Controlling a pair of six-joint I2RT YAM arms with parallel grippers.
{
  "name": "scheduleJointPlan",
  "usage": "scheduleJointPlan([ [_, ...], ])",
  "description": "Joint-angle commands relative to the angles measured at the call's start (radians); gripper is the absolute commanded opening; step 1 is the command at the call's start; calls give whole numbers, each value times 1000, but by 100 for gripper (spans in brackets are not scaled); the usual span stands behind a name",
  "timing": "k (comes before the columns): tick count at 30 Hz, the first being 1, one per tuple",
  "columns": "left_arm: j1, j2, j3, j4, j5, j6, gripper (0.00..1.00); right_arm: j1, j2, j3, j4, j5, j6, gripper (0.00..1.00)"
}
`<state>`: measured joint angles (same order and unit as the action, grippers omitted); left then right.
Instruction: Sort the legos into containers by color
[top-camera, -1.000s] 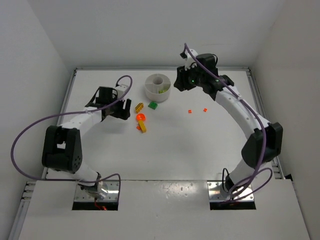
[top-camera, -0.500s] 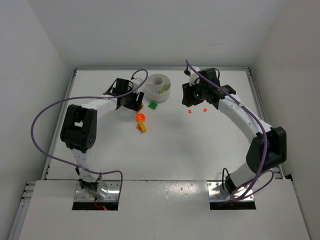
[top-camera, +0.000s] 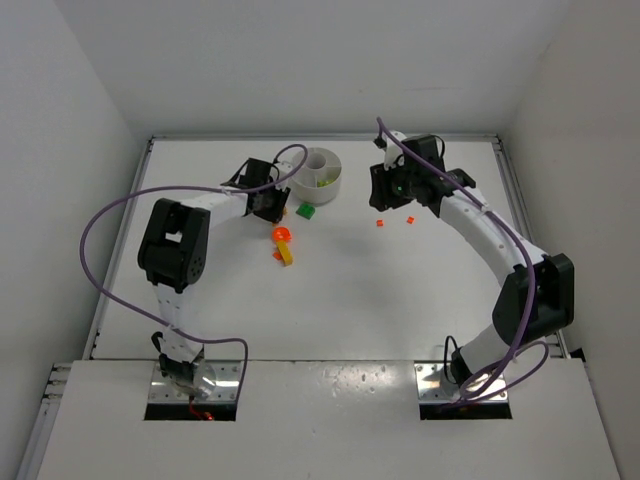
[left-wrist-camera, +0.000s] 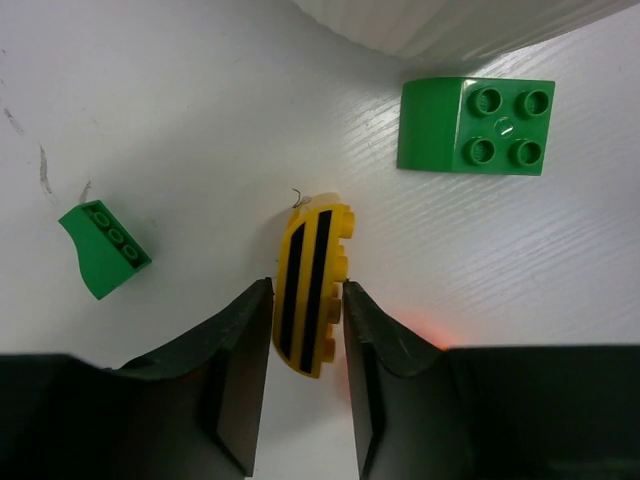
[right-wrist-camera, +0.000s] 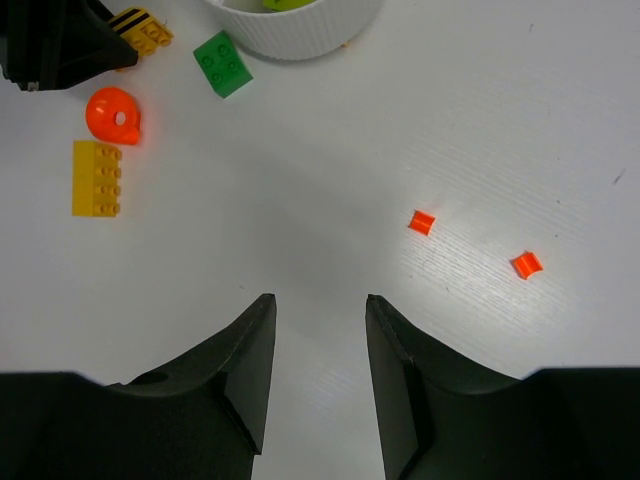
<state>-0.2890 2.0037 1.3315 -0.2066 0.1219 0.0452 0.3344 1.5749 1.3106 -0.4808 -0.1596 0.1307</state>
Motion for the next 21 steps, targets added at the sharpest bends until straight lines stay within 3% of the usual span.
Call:
scheduleJointPlan([
  [1,-7,1,48,-16,-13,12,38,-12,-41,30,4,6,-11,42],
  [6,-7,-14,23,-25,7,73,28,-21,-41,30,4,-3,-11,42],
  [10,2,-77,14,-45,54,238,13,-21,-41,30,4,-12,-11,42],
  [17,11,-235,89,-236,209,674,12,-31,-59,21,4,-21,-2,42],
  [21,11,-272,130,-320,222,883,12,-31,-59,21,4,-32,9,42],
])
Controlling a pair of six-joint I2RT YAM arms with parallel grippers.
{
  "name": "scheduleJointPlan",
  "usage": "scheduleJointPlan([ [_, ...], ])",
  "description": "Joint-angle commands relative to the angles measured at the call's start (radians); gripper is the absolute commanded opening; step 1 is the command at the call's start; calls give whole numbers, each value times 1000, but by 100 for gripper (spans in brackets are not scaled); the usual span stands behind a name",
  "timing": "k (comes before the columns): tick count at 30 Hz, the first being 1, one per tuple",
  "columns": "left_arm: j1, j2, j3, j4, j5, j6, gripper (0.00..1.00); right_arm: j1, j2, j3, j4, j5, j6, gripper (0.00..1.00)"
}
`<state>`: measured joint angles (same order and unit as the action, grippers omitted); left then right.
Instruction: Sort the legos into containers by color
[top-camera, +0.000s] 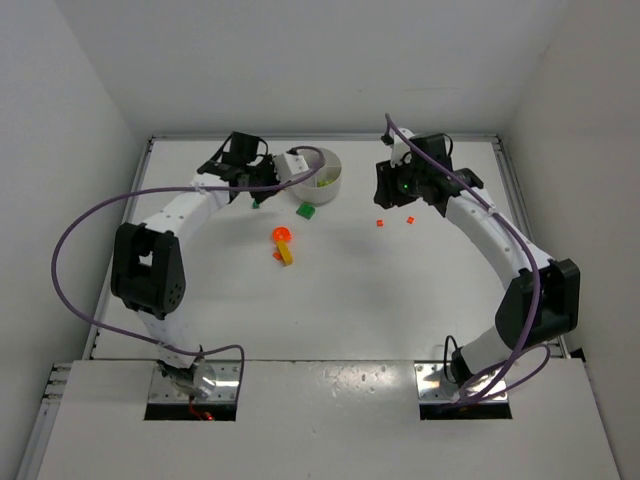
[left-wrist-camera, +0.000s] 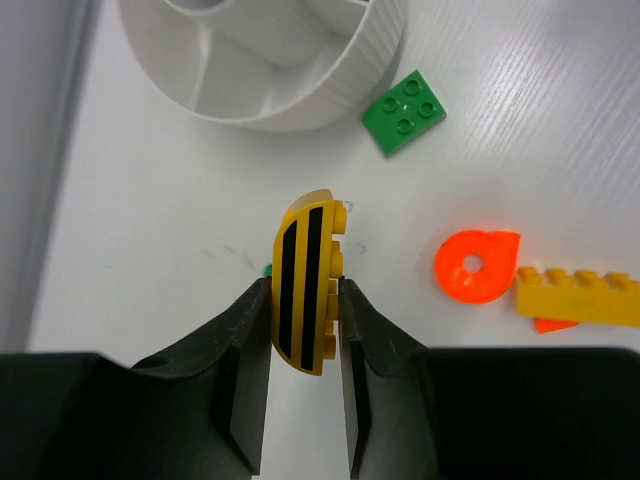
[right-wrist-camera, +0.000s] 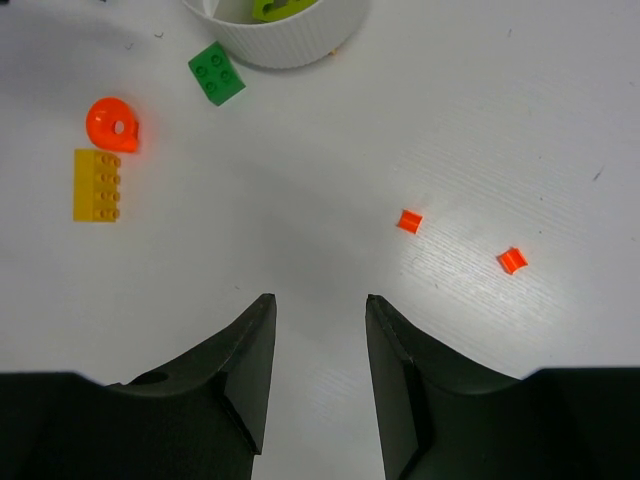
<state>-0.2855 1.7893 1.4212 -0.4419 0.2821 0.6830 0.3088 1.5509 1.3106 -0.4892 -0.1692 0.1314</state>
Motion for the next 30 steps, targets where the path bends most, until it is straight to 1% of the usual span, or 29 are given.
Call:
scheduleJointPlan([
  [1,-1,-57,41,-84,62,277,12,-5,-26,21,12,-33,8,42],
  [2,-1,-67,41,-110,71,355,12,-5,-26,21,12,-33,8,42],
  [4,-1,-67,27,-110,71,482,12,-14,-26,21,12,-33,8,42],
  [6,-1,-67,27,-101,89,535,12,-14,-26,21,12,-33,8,42],
  [7,-1,-67,27,-101,100,608,12,-14,-26,21,12,-33,8,42],
  [10,-1,-54,38,-63,121,696,12,-14,-26,12,12,-42,8,42],
  [11,-1,-29,48,-38,130,696,10,-14,-26,3,12,-43,8,42],
  [13,-1,8,99,-38,140,742,9,-23,-26,-8,21,-43,8,42],
  [18,-1,64,165,-38,177,829,9,-23,-26,-17,21,-43,8,42],
  [23,-11,140,264,-38,213,820,9,-33,-35,-27,30,-52,17,42],
  [30,-11,209,331,-38,253,811,9,-42,-45,-45,31,-61,17,42],
])
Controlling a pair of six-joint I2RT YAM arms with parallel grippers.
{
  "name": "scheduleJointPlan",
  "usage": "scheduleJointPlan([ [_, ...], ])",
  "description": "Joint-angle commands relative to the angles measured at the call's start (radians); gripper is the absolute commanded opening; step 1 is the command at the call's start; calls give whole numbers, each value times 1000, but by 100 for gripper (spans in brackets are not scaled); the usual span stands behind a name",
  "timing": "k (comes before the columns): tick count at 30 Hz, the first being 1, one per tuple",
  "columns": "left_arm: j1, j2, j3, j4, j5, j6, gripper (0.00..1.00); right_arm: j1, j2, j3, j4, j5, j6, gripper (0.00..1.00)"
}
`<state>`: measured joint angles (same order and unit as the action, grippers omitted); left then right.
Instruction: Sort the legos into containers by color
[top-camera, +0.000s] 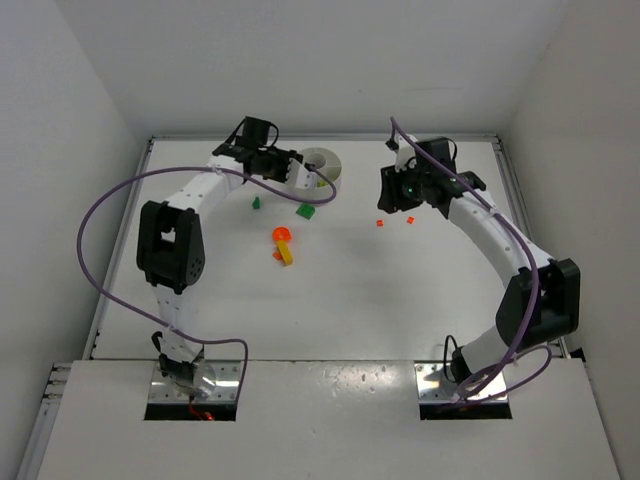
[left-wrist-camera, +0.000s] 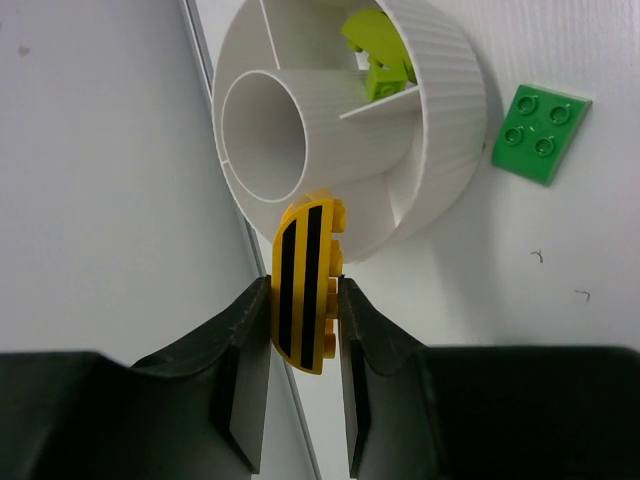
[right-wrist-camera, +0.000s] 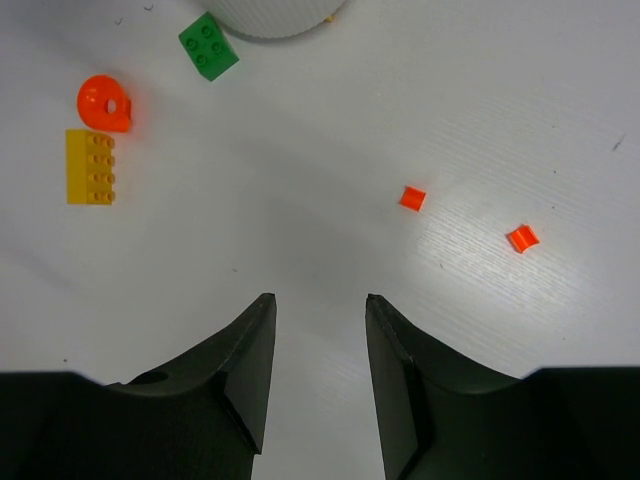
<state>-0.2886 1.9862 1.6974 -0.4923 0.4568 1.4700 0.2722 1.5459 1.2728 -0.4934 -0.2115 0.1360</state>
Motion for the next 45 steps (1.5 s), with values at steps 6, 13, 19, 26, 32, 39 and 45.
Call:
scheduleJointPlan([
  [6,-26,42,77,12,89,24,10,-14,-40,-7,44,-28,13,42],
  [13,-35,72,87,12,98,42,12,-24,-40,-7,44,-37,22,42],
  [19,-35,91,87,12,108,42,13,-33,-40,-7,44,-37,22,42],
  [26,-35,91,87,12,108,42,34,-42,-21,-7,44,-46,22,42],
  [32,-35,91,105,12,117,21,54,-42,-21,2,35,-55,31,42],
  [39,-26,36,117,12,126,-2,55,-42,-21,2,35,-65,31,42],
  [45,-3,-166,-2,-272,222,137,49,-42,-44,2,35,-74,31,42],
])
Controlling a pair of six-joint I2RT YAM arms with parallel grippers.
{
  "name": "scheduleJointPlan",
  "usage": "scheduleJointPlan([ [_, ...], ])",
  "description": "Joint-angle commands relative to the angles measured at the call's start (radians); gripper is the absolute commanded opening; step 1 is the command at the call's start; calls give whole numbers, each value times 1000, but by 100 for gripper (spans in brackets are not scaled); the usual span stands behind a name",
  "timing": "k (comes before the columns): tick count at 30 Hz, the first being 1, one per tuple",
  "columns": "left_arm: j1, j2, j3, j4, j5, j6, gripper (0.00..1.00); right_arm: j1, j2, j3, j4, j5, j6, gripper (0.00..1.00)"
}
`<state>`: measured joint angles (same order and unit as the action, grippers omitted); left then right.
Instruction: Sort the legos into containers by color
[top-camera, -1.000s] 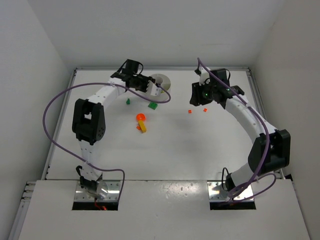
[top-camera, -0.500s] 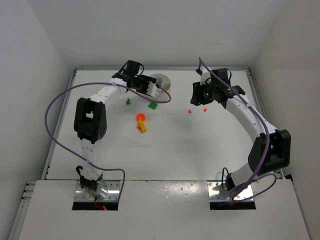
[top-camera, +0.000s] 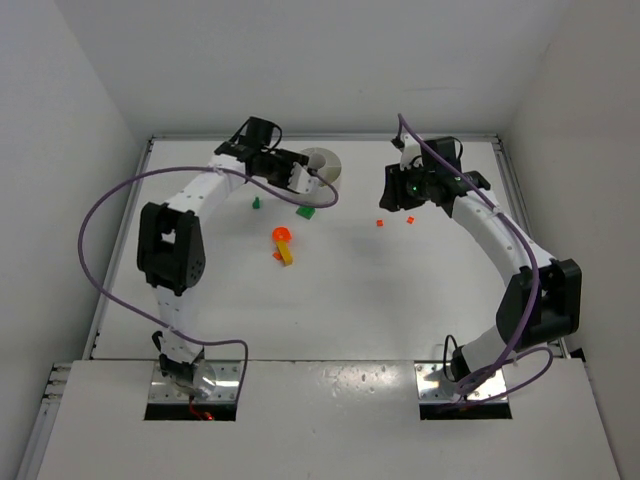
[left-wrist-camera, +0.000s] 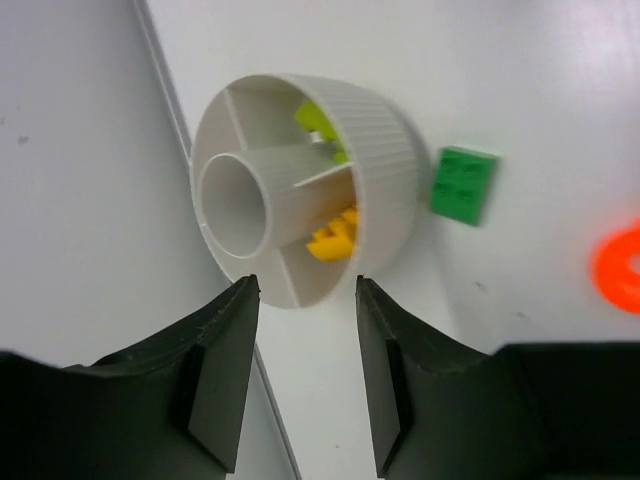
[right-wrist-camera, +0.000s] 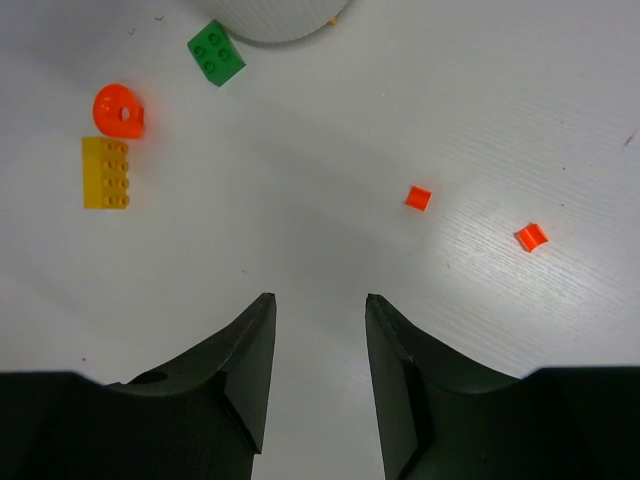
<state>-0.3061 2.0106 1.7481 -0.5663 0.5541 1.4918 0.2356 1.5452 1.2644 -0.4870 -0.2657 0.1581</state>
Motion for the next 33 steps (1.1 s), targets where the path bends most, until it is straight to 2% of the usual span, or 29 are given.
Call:
scheduleJointPlan([
  [1,31,-229,-91,-243,150,146,49,-5,-43,10,28,-20,9,42],
  [4,42,-355,-249,-438,156,329,49,-5,-53,1,28,-29,9,42],
  [7,33,-433,-383,-554,138,430,49,-5,-53,1,28,-40,18,42],
  [13,-62,-467,-551,-586,76,522,48,-5,-42,1,19,-50,18,42],
  [18,-143,-383,-561,-592,38,547,47,-5,-42,-10,19,-50,18,42],
  [22,-189,-302,-481,-567,17,536,48,-5,-42,-10,19,-50,18,42],
  [24,-200,-251,-455,-557,3,524,48,-5,-33,-10,19,-50,9,42],
  [29,-211,-168,-386,-500,-45,473,55,-5,-23,-10,19,-50,9,42],
  [33,-211,-127,-366,-480,-86,473,55,-5,-23,-19,19,-50,9,42],
])
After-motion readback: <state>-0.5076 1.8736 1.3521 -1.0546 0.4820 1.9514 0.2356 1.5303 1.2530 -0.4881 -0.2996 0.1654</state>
